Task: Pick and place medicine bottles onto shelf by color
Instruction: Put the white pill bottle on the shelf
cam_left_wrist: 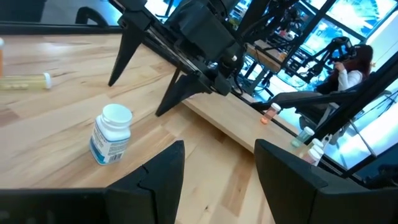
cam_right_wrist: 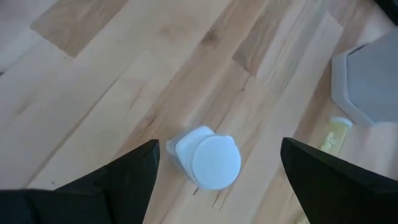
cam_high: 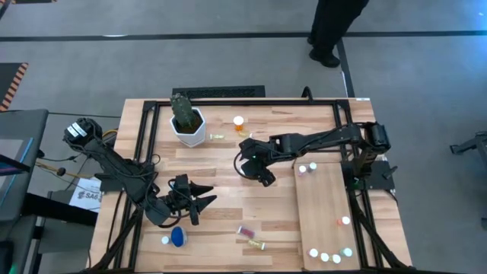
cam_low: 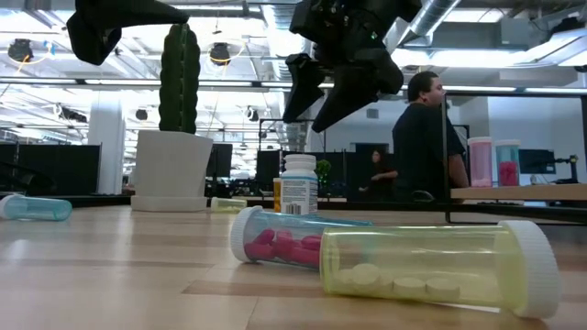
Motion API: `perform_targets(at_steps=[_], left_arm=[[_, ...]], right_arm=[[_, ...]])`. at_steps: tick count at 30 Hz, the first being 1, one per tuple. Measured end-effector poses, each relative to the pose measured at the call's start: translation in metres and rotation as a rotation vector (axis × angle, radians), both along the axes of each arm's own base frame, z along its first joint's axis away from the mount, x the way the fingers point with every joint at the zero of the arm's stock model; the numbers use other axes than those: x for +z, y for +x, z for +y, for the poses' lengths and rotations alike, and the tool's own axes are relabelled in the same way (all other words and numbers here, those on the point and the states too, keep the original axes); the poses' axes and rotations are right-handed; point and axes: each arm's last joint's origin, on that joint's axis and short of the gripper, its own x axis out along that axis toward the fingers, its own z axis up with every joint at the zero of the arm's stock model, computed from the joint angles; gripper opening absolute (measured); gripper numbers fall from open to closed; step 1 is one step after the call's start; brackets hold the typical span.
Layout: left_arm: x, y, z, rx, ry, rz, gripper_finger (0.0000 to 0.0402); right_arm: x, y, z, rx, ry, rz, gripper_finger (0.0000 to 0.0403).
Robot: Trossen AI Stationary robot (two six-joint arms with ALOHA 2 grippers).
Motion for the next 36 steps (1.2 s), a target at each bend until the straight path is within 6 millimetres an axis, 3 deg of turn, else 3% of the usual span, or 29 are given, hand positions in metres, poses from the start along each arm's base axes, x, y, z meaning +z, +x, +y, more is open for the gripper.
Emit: perform_targets(at_steps=[5,28,36], left_arm=[[0.0,0.0,0.0,0.001,0.001,0.001,0.0183],[-0.002,-0.001,0.001,0.004,0.009,0.017,0.0183],[-0.003,-0.001,0.001,0.005,0.005,0.02,0.0183]], right_arm=[[0.0,0.002,-0.004,0.009,-0.008,-0.013,0.0357],[-0.059,0.018,-0.015,0.055,-0.055,0.142,0.0356],[-0.06,0.021,-0.015,0.08,-0.073,0.118,0.0356]])
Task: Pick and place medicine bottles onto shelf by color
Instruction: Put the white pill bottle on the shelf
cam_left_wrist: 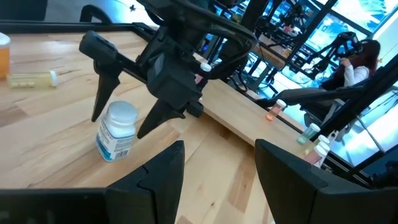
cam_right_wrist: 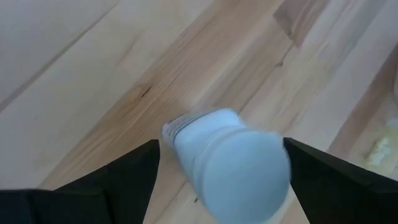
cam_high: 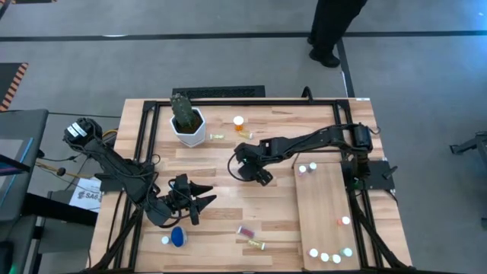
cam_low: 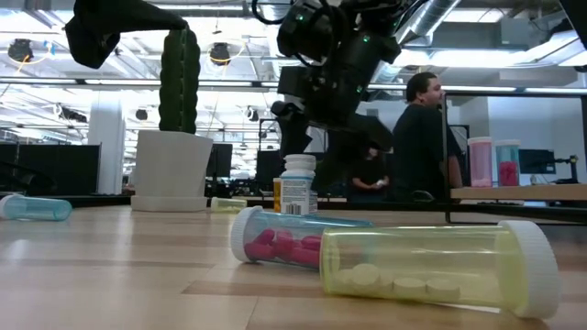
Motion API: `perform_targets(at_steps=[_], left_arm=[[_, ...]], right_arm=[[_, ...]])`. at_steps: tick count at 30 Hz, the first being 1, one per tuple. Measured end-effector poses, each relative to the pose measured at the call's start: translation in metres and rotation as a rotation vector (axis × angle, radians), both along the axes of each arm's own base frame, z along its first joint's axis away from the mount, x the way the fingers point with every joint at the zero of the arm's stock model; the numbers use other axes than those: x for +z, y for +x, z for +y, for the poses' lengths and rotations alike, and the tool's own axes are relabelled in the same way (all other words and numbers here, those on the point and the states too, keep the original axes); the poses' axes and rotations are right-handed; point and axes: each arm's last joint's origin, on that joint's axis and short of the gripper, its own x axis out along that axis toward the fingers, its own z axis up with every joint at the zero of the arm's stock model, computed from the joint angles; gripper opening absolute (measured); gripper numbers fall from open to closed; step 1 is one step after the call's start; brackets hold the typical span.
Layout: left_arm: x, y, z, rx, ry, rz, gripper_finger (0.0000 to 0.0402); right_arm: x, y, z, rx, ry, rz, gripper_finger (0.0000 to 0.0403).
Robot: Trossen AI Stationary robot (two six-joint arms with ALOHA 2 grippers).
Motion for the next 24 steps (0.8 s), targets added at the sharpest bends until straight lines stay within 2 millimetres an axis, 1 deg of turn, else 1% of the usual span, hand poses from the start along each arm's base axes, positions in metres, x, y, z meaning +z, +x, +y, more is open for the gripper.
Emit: perform_targets(at_steps=[4,11,15,24], left_arm=[[-0.0001,0.0,0.0,0.0,0.0,0.0,0.0183],[-0.0001,0.0,0.0,0.0,-0.001,0.0,0.0183],[-0.0001,0.0,0.0,0.0,-0.002,0.0,0.0183],[0.0,0.0,0.0,0.002,-0.008,-0.002,0.0183]], right_arm=[[0.0004,0.0004,-0.0022,-0.008,0.001,-0.006,0.0353],[0.0005,0.0005,-0.0022,-0.049,0.025,-0.008,0.0335],[0.0005,0.0005,-0.002,-0.048,0.025,-0.008,0.0334],[0.0004,0.0008,0.0077,-0.03,0.021,-0.009,0.0339]])
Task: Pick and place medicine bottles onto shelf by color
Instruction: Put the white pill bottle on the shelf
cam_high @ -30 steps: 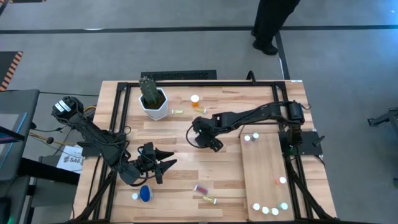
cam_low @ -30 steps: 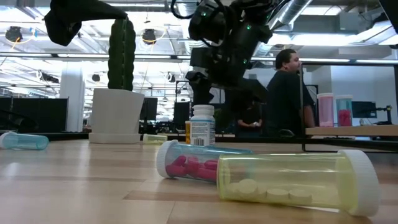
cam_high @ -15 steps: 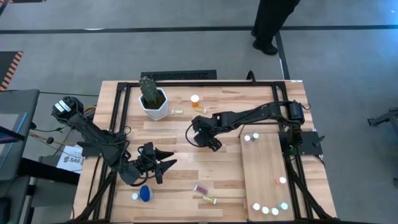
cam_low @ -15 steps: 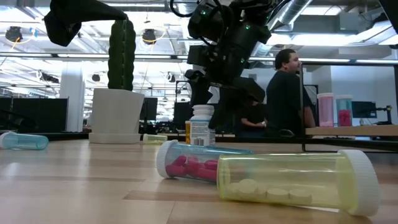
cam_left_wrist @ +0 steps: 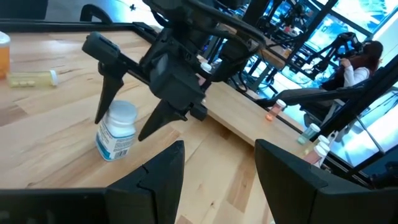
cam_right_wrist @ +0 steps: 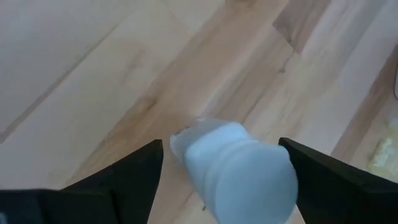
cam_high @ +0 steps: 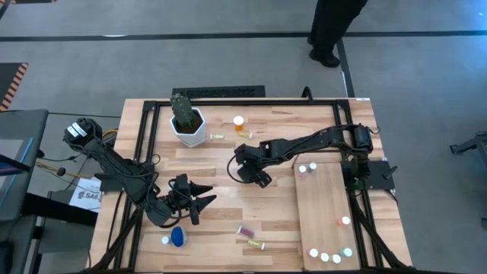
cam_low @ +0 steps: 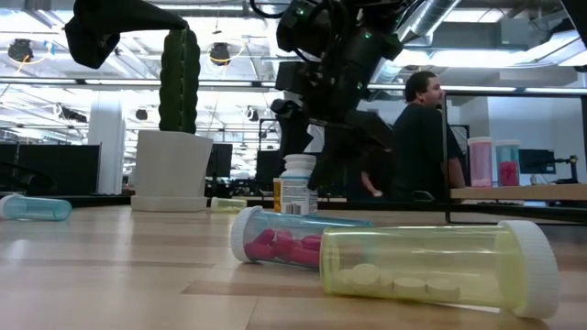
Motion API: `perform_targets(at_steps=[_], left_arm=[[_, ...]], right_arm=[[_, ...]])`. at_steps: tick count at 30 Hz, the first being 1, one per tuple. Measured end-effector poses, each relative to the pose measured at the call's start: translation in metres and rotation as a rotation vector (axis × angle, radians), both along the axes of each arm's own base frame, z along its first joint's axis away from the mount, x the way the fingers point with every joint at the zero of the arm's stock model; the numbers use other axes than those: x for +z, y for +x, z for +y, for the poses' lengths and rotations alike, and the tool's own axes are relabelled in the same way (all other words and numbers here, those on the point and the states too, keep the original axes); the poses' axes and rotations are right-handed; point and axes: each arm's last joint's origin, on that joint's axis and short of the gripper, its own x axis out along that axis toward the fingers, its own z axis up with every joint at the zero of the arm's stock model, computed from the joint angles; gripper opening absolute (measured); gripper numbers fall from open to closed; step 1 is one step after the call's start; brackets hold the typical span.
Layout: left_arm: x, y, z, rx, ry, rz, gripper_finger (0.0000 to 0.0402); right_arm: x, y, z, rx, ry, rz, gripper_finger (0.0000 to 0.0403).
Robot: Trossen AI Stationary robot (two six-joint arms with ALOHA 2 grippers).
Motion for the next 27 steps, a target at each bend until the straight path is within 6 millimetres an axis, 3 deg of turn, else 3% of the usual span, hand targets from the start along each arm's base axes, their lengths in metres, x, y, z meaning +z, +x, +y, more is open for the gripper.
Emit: perform_targets(at_steps=[7,20,27], left_arm=[[0.0,0.0,0.0,0.001,-0.003,-0.001,0.0183],[0.0,0.0,0.0,0.006,-0.022,-0.011,0.0183],[0.001,0.0,0.0,0.009,-0.026,-0.016,0.0183]], right_arm=[[-0.007,-0.001,0.007,0.008,-0.038,0.032,0.0337],[-0.01,-0.007,0.008,-0.004,-0.041,0.099,0.0262],[-0.011,-0.01,0.009,-0.115,0.015,0.136,0.0221]])
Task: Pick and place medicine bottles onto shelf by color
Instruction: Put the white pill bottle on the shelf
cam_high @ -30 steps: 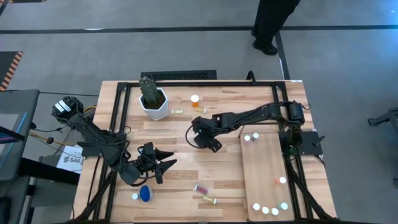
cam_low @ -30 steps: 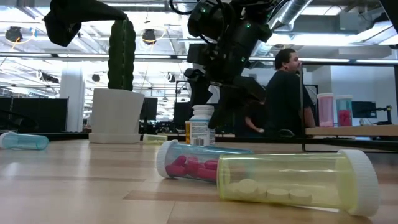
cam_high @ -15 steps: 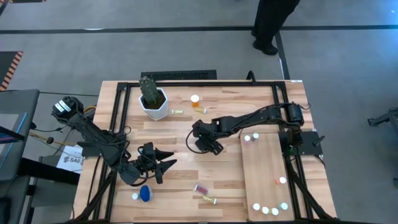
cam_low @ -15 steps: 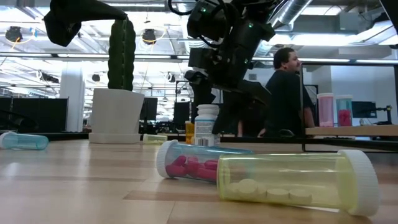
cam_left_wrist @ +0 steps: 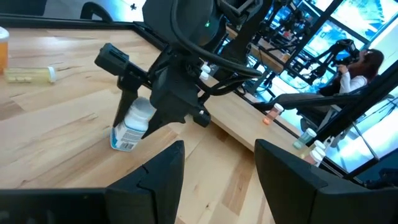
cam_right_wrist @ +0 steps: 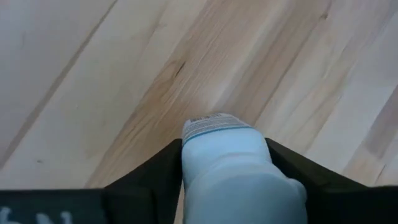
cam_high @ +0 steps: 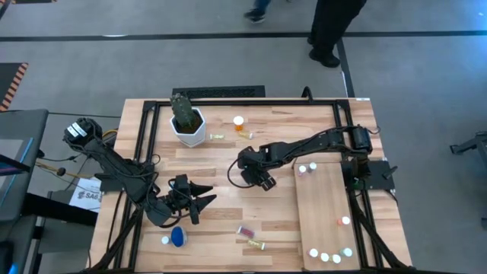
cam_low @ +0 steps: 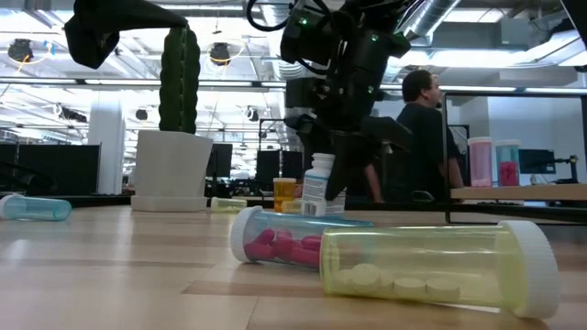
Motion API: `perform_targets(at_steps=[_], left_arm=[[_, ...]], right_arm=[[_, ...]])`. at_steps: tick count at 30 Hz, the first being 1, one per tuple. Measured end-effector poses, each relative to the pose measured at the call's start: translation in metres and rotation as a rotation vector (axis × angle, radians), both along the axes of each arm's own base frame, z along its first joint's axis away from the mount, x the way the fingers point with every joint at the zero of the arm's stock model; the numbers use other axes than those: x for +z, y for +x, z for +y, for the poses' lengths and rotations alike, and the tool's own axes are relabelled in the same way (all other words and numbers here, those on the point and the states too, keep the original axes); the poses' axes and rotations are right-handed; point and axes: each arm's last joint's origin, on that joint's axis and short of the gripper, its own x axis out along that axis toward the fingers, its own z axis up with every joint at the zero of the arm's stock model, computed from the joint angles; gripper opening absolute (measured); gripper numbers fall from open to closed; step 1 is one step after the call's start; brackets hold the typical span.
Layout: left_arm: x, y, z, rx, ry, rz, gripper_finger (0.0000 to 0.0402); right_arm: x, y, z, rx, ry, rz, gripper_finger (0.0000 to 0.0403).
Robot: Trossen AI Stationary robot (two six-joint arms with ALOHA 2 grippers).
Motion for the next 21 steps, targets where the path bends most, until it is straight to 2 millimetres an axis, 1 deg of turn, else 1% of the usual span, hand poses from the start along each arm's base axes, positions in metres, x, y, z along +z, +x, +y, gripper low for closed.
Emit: perform_targets(at_steps=[4,6,9,14,18,21], left_arm=[[0.0,0.0,0.0,0.0,-0.001,-0.002,0.0183],[0.0,0.0,0.0,0.001,-0.002,-0.003,0.0183],[0.001,0.0,0.0,0.004,-0.002,-0.005,0.0183],[0.0,0.0,0.0,0.005,-0.002,-0.005,0.0183],[0.001,0.0,0.0,0.005,-0.002,-0.005,0.0183],[0.001,0.0,0.0,0.005,-0.002,-0.005,0.0183]], right_arm=[[0.004,-0.005,0.003,-0.052,0.022,0.06,0.0196],[0.01,-0.006,0.005,-0.084,0.034,0.087,0.0189],[0.023,-0.007,0.008,-0.15,0.063,0.131,0.0188],[0.039,-0.009,0.015,-0.214,0.182,0.201,0.0197],[0.055,-0.02,0.026,-0.245,0.252,0.238,0.0194],[0.072,-0.033,0.037,-0.252,0.275,0.253,0.0192]])
